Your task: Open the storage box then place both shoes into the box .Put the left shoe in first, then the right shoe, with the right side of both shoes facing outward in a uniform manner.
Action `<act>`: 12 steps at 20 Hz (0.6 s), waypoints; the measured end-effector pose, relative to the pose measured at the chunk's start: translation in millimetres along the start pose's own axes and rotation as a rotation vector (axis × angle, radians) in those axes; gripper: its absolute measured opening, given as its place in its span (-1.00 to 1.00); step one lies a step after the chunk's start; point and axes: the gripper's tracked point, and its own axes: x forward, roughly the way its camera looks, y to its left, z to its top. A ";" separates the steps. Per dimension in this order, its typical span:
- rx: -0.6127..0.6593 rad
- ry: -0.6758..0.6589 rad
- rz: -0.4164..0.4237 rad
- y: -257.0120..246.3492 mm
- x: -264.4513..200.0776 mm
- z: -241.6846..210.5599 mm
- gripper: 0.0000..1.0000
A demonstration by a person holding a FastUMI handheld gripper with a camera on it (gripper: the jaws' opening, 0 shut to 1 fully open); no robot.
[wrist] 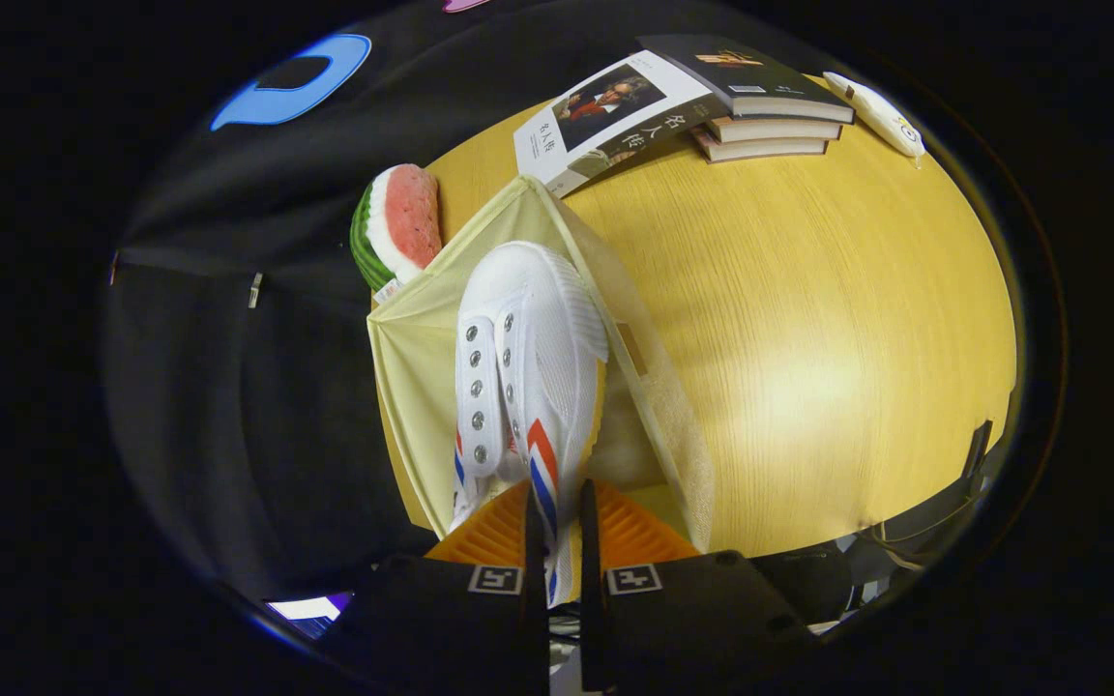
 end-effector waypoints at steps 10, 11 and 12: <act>-0.200 -0.328 0.151 48.5 -92.7 51.8 0.98; -0.231 -0.361 0.150 44.7 -102.4 53.4 0.98; -0.263 -0.395 0.140 38.1 -111.2 54.8 0.98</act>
